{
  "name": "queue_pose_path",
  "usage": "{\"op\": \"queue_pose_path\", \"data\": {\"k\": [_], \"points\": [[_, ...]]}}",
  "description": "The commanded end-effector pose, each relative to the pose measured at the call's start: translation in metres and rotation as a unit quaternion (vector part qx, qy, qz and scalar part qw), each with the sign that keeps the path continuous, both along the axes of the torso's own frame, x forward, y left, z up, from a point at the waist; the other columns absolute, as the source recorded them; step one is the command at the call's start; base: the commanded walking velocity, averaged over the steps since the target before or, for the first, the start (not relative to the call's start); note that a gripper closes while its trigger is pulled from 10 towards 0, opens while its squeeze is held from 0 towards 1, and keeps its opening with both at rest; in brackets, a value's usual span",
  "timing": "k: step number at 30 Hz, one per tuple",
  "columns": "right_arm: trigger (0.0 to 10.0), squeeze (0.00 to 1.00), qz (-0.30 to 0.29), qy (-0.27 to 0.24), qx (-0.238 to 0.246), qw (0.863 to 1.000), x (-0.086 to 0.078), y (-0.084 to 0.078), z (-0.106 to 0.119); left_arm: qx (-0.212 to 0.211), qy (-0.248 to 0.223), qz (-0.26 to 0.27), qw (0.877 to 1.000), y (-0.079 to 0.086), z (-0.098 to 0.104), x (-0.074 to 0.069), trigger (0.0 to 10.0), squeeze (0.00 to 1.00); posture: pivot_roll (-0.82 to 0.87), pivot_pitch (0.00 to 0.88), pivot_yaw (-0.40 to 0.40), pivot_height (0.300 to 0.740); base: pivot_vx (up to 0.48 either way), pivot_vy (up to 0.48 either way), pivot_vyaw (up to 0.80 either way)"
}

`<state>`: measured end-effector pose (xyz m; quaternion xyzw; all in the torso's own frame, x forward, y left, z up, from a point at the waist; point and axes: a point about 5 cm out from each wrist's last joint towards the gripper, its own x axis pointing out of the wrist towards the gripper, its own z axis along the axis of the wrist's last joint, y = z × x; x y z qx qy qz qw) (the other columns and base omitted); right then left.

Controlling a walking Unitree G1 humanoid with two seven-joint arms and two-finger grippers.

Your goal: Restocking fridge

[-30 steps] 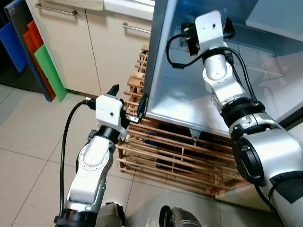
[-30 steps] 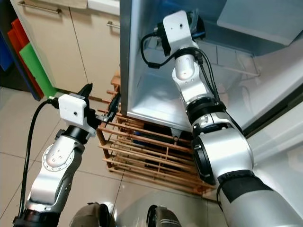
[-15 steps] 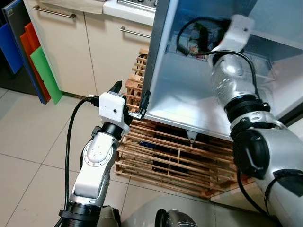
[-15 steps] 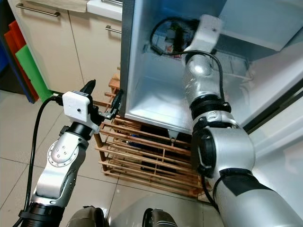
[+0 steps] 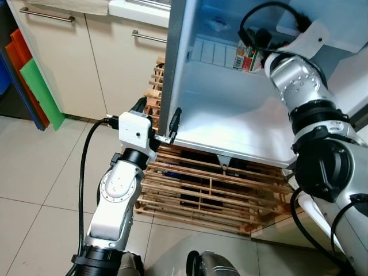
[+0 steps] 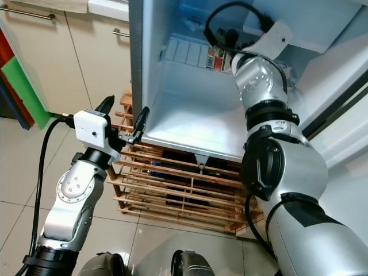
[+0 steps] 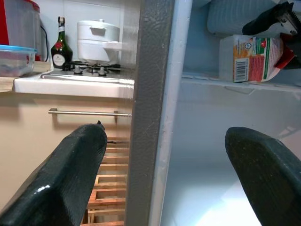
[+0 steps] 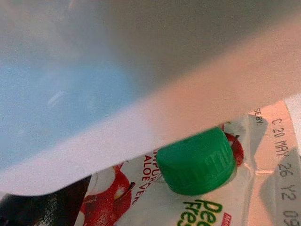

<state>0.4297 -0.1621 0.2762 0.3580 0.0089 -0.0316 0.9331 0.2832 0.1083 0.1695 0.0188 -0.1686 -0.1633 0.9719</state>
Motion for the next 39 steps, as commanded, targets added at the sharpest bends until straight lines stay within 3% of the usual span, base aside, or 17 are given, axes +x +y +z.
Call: {"op": "queue_pose_path", "data": {"k": [1, 8, 9, 10, 11, 12, 14, 18, 21, 26, 32, 35, 37, 39], "points": [[10.0, 1.0, 0.002, -0.01, 0.009, 1.0, 0.0, -0.002, 0.007, 0.0, -0.001, -0.003, 1.0, -0.004, 0.0, 0.001, 10.0, 0.0, -0.09, 0.095, -0.129, 0.74, 0.0, 0.0, 0.0], [10.0, 1.0, 0.021, 0.002, -0.038, 0.999, -0.003, -0.003, -0.004, 0.002, 0.011, -0.042, 0.999, -0.017, 0.005, 0.001, 10.0, 0.0, -0.1, 0.101, -0.137, 0.74, 0.0, 0.0, 0.0], [10.0, 1.0, 0.023, 0.013, -0.06, 0.998, -0.004, -0.007, -0.014, 0.023, 0.009, -0.1, 0.995, -0.041, 0.019, 0.0, 10.0, 0.0, -0.11, 0.104, -0.139, 0.74, 0.0, 0.0, 0.0], [10.0, 1.0, 0.026, 0.023, -0.073, 0.997, -0.006, -0.009, -0.021, 0.028, -0.006, -0.124, 0.992, -0.053, 0.032, 0.001, 10.0, 0.0, -0.11, 0.103, -0.138, 0.74, 0.0, 0.0, 0.0], [10.0, 1.0, 0.026, 0.023, -0.073, 0.997, -0.006, -0.009, -0.021, 0.028, -0.006, -0.124, 0.992, -0.053, 0.032, 0.001, 10.0, 0.0, -0.11, 0.103, -0.138, 0.74, 0.0, 0.0, 0.0], [10.0, 1.0, 0.028, 0.036, -0.085, 0.995, -0.007, -0.012, -0.029, 0.026, -0.032, -0.143, 0.989, -0.066, 0.05, 0.005, 10.0, 0.0, -0.13, 0.103, -0.133, 0.74, 0.0, 0.0, 0.0], [10.0, 1.0, 0.028, 0.038, -0.087, 0.995, -0.008, -0.013, -0.031, 0.017, -0.035, -0.147, 0.988, -0.069, 0.055, 0.008, 10.0, 0.0, -0.13, 0.103, -0.133, 0.74, 0.0, 0.0, 0.0], [10.0, 1.0, 0.028, 0.037, -0.108, 0.993, -0.012, -0.016, -0.034, 0.016, -0.07, -0.156, 0.985, -0.086, 0.084, 0.032, 10.0, 0.0, -0.17, 0.098, -0.121, 0.74, 0.0, 0.0, 0.0], [10.0, 1.0, 0.041, 0.036, -0.123, 0.991, -0.014, -0.013, -0.036, 0.026, -0.078, -0.153, 0.985, -0.097, 0.095, 0.044, 10.0, 0.0, -0.19, 0.094, -0.112, 0.74, 0.0, 0.0, 0.0], [10.0, 1.0, 0.042, 0.038, -0.126, 0.99, -0.021, -0.016, -0.04, 0.063, -0.072, -0.116, 0.989, -0.101, 0.098, 0.063, 10.0, 0.0, -0.24, 0.096, -0.094, 0.74, 0.0, 0.0, 0.0], [10.0, 1.0, 0.05, 0.034, -0.085, 0.995, -0.027, -0.023, -0.028, 0.103, -0.044, -0.101, 0.989, -0.095, 0.081, 0.077, 10.0, 0.0, -0.26, 0.108, -0.092, 0.74, 0.0, 0.0, 0.0], [10.0, 1.0, 0.05, 0.027, -0.09, 0.994, -0.029, -0.026, -0.022, 0.085, -0.046, -0.099, 0.99, -0.092, 0.084, 0.079, 10.0, 0.0, -0.26, 0.111, -0.091, 0.74, 0.0, 0.0, 0.0], [10.0, 1.0, 0.038, 0.026, -0.097, 0.994, -0.029, -0.031, -0.022, 0.048, -0.062, -0.114, 0.99, -0.091, 0.094, 0.074, 10.0, 0.0, -0.26, 0.113, -0.09, 0.74, 0.0, 0.0, 0.0], [10.0, 1.0, 0.035, 0.027, -0.097, 0.994, -0.029, -0.032, -0.022, 0.037, -0.07, -0.122, 0.989, -0.091, 0.097, 0.071, 10.0, 0.0, -0.26, 0.115, -0.089, 0.74, 0.0, 0.0, 0.0]]}}
